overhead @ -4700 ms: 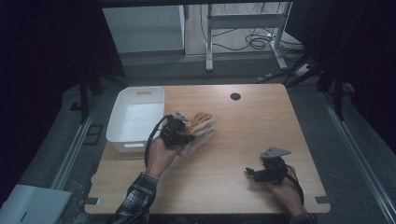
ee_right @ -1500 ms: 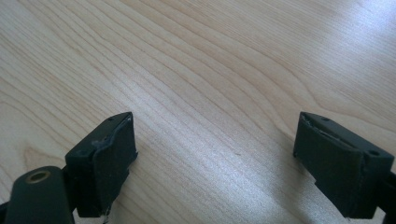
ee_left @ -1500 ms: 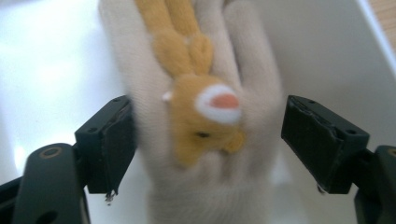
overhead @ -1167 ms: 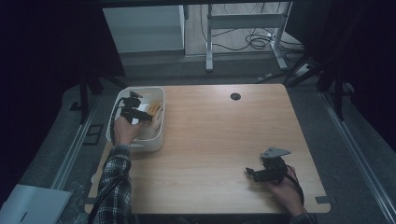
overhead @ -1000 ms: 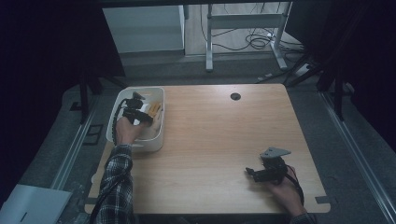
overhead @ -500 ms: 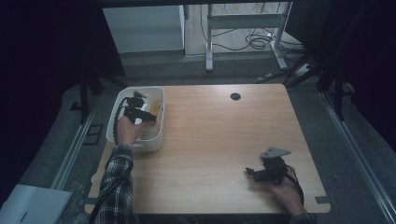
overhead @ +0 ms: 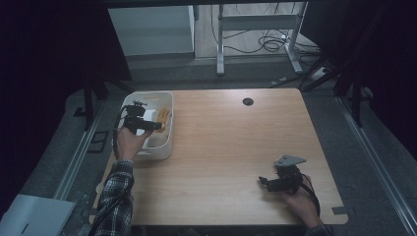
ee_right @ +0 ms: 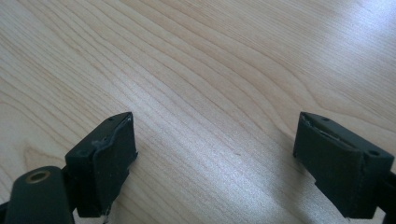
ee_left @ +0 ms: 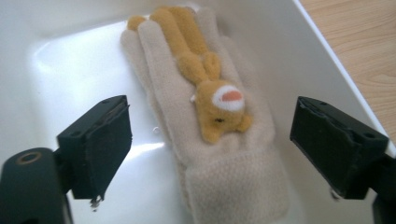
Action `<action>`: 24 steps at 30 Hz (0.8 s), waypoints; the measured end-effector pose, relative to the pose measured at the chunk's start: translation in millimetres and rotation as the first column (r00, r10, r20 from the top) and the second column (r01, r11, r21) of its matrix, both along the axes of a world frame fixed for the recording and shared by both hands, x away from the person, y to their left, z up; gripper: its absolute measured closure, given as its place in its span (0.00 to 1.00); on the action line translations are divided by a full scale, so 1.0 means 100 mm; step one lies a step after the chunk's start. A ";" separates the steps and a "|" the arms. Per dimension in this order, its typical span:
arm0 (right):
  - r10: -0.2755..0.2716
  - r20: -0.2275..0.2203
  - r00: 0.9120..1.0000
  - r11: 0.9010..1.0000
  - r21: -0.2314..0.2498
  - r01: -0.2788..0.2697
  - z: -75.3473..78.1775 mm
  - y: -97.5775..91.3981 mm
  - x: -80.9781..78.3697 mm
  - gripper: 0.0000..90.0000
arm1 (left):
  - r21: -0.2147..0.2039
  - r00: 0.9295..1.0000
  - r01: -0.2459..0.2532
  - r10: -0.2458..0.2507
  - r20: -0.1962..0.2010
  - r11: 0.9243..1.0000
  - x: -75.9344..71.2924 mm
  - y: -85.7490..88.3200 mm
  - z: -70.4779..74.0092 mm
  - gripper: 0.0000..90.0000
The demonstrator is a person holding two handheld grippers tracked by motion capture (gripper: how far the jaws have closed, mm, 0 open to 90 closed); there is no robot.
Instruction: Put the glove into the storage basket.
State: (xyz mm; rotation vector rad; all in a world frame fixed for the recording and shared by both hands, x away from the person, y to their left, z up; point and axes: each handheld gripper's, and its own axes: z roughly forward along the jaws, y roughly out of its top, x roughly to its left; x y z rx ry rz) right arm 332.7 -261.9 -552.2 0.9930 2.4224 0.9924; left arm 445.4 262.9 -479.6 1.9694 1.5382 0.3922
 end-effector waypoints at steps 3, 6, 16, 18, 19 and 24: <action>0.000 0.000 1.000 1.000 -0.001 0.000 0.00 0.00 0.00 0.15 | -0.009 1.000 0.004 -0.004 0.020 1.000 -0.07 0.01 0.04 0.11; 0.000 0.000 1.000 1.000 0.000 0.000 0.00 0.00 0.00 0.15 | -0.037 0.999 0.018 -0.017 0.039 0.999 -0.14 0.03 0.06 0.09; -0.002 -0.001 1.000 1.000 0.000 0.002 0.00 0.00 0.00 0.15 | -0.061 0.992 0.069 -0.062 0.107 0.996 -0.41 -0.02 0.13 0.04; -0.002 -0.002 1.000 1.000 0.001 0.002 0.00 0.00 0.00 0.15 | -0.061 0.990 0.081 -0.073 0.122 0.995 -0.46 -0.06 0.14 0.04; -0.002 -0.002 1.000 1.000 0.001 0.002 0.00 0.00 0.00 0.15 | -0.063 0.988 0.089 -0.081 0.129 0.994 -0.49 -0.08 0.15 0.04; -0.002 -0.003 1.000 1.000 -0.001 0.002 0.00 0.00 0.00 0.15 | -0.072 0.978 0.144 -0.131 0.162 0.987 -0.63 -0.22 0.17 0.03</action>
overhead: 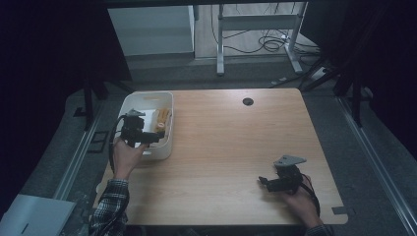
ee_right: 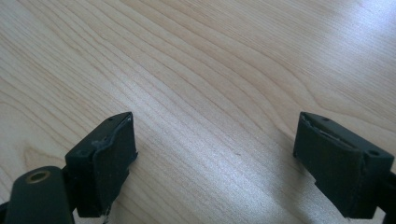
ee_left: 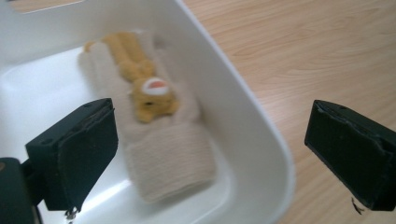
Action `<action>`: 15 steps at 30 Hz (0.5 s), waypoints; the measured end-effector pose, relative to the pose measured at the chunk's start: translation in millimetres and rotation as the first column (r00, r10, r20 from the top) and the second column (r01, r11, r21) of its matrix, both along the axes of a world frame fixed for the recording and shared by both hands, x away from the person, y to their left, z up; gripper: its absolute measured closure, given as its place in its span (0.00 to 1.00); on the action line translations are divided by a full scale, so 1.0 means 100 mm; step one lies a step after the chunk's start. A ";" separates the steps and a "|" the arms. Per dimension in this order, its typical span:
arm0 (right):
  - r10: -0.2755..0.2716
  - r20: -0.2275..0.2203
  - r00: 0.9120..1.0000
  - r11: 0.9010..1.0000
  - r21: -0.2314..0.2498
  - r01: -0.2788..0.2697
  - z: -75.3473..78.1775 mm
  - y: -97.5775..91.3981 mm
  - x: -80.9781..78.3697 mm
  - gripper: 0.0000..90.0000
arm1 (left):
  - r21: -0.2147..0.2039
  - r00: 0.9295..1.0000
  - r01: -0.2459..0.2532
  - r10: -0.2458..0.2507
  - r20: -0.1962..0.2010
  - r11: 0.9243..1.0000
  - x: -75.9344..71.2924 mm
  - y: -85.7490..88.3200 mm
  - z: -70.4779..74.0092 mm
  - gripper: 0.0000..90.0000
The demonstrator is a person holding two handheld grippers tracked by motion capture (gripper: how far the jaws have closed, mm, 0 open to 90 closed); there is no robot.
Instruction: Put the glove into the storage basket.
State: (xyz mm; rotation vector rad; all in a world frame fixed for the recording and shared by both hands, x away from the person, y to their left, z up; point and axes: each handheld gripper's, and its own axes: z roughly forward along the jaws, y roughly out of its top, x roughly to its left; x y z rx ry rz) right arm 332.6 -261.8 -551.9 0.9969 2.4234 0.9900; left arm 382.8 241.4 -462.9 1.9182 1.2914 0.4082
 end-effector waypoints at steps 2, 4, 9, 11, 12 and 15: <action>-0.001 -0.001 1.000 1.000 0.002 0.001 0.00 0.00 0.00 0.15 | -0.006 1.000 0.020 -0.020 0.009 1.000 -0.04 -0.07 0.00 0.03; 0.000 -0.001 1.000 1.000 0.001 0.000 0.00 0.00 0.00 0.15 | 0.004 0.999 0.042 -0.042 0.020 0.999 -0.09 -0.14 0.00 0.03; 0.001 0.001 1.000 1.000 0.001 -0.001 0.00 0.00 0.00 0.15 | 0.019 0.994 0.096 -0.097 0.045 0.995 -0.19 -0.33 -0.01 0.02; 0.001 0.001 1.000 1.000 0.001 -0.001 0.00 0.00 0.00 0.15 | 0.019 0.990 0.124 -0.125 0.063 0.992 -0.25 -0.43 -0.02 0.02; 0.001 0.001 1.000 1.000 0.001 -0.001 0.00 0.00 0.00 0.15 | 0.019 0.990 0.124 -0.125 0.063 0.992 -0.25 -0.43 -0.02 0.02; 0.001 0.001 1.000 1.000 0.001 -0.001 0.00 0.00 0.00 0.15 | 0.015 0.985 0.151 -0.152 0.076 0.988 -0.31 -0.53 -0.05 0.02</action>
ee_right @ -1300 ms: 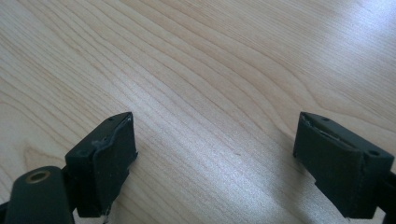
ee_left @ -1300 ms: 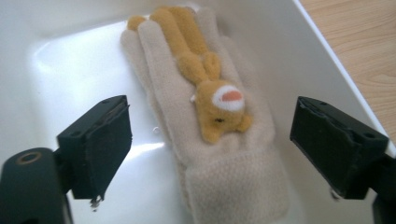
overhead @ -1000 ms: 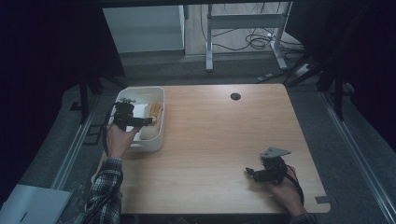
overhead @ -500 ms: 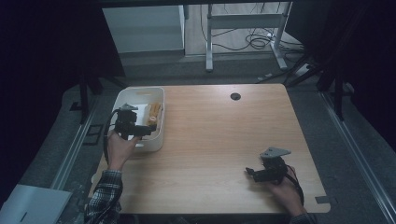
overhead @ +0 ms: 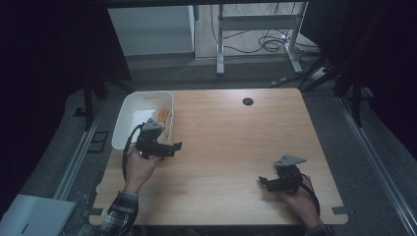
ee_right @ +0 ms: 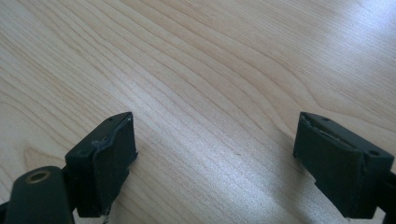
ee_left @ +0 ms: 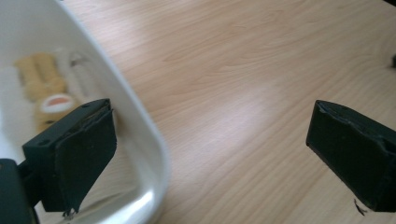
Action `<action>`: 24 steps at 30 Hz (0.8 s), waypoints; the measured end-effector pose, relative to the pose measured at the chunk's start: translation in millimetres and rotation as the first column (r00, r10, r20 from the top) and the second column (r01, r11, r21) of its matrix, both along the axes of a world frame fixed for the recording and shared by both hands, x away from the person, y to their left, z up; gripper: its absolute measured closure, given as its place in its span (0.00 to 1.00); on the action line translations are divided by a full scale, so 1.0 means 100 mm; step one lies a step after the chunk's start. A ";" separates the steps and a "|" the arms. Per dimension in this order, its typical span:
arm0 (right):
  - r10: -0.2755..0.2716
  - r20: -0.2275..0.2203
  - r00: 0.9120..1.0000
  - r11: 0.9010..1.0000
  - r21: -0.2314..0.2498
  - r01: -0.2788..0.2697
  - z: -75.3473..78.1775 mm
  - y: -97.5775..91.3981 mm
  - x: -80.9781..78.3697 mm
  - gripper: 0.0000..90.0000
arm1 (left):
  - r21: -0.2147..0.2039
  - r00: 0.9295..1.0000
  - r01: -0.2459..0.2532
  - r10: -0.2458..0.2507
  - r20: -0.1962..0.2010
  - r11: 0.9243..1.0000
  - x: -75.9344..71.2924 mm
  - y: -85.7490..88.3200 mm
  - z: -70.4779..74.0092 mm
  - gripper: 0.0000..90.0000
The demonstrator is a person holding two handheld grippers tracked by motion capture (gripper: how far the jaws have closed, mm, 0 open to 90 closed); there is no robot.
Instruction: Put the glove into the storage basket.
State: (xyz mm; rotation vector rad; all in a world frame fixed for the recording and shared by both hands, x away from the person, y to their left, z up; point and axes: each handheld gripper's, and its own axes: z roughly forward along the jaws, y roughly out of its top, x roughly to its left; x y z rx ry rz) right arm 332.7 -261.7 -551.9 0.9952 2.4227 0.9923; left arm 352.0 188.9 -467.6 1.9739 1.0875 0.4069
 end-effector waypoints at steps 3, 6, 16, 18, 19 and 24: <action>0.001 0.000 1.000 1.000 0.000 -0.001 0.00 0.00 0.00 0.15 | -0.005 1.000 0.029 -0.029 0.008 1.000 -0.05 -0.10 -0.04 0.02; 0.000 0.000 1.000 1.000 0.000 0.000 0.00 0.00 0.00 0.15 | -0.012 0.998 0.057 -0.057 0.014 0.998 -0.11 -0.20 -0.10 0.02; 0.000 0.000 1.000 1.000 0.000 0.000 0.00 0.00 0.00 0.15 | 0.001 0.990 0.136 -0.136 0.025 0.991 -0.25 -0.49 -0.30 0.02; 0.000 0.000 1.000 1.000 0.000 0.000 0.00 0.00 0.00 0.15 | 0.004 0.989 0.145 -0.145 0.024 0.989 -0.27 -0.53 -0.35 0.02; 0.000 0.000 1.000 1.000 0.000 0.000 0.00 0.00 0.00 0.15 | 0.010 0.988 0.150 -0.151 0.023 0.989 -0.28 -0.55 -0.38 0.02; 0.000 0.000 1.000 1.000 0.000 0.000 0.00 0.00 0.00 0.15 | 0.016 0.985 0.175 -0.174 -0.005 0.985 -0.32 -0.64 -0.58 0.02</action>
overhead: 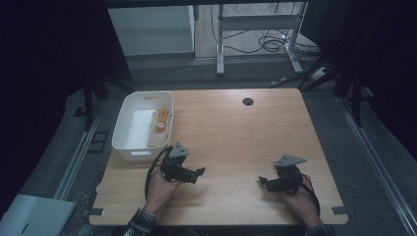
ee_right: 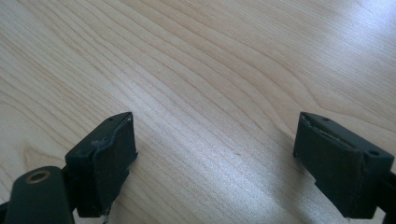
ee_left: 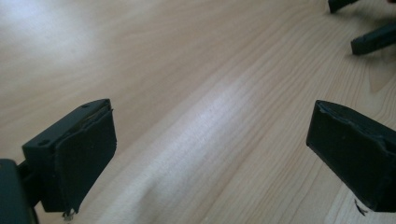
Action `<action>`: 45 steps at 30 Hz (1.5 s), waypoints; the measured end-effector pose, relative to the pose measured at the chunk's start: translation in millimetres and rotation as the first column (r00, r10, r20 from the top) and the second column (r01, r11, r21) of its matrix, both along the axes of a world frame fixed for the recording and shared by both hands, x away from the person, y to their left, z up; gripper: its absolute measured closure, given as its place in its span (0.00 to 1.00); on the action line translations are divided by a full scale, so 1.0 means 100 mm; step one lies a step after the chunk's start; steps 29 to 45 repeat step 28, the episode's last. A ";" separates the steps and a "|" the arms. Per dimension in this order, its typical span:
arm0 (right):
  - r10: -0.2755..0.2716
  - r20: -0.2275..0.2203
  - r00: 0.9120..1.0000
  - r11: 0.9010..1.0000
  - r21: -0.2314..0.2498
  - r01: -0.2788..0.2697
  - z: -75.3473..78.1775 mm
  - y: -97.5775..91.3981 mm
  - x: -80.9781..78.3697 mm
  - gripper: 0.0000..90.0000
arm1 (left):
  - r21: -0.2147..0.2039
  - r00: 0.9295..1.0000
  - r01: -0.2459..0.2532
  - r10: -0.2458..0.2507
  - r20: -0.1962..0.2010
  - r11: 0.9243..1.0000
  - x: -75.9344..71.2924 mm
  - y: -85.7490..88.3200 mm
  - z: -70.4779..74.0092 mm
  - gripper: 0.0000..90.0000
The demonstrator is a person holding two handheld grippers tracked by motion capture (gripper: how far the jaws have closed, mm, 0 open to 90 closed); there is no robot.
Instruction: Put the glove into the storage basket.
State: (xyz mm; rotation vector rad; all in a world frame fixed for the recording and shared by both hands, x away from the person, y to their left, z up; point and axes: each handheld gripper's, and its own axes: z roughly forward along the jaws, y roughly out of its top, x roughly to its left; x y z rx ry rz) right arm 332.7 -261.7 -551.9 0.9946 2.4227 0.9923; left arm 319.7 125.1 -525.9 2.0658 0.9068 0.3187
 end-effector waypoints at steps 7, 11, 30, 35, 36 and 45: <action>-0.001 -0.001 1.000 1.000 0.001 0.001 0.00 0.00 0.00 0.15 | 0.028 1.000 0.014 -0.013 -0.021 1.000 -0.02 -0.05 -0.19 0.02; -0.003 -0.002 1.000 1.000 0.002 0.003 0.00 0.00 0.00 0.15 | 0.056 0.999 0.018 -0.016 -0.036 0.998 -0.04 -0.07 -0.32 0.01; -0.002 -0.002 1.000 1.000 0.001 0.002 0.00 0.00 0.00 0.15 | 0.142 0.998 0.020 -0.011 -0.063 0.990 -0.03 -0.14 -0.43 0.00; -0.002 -0.002 1.000 1.000 0.001 0.002 0.00 0.00 0.00 0.15 | 0.142 0.998 0.020 -0.011 -0.063 0.990 -0.03 -0.14 -0.43 0.00; -0.002 -0.002 1.000 1.000 0.001 0.002 0.00 0.00 0.00 0.15 | 0.142 0.998 0.020 -0.011 -0.063 0.990 -0.03 -0.14 -0.43 0.00; -0.002 -0.002 1.000 1.000 0.001 0.002 0.00 0.00 0.00 0.15 | 0.142 0.998 0.020 -0.011 -0.063 0.990 -0.03 -0.14 -0.43 0.00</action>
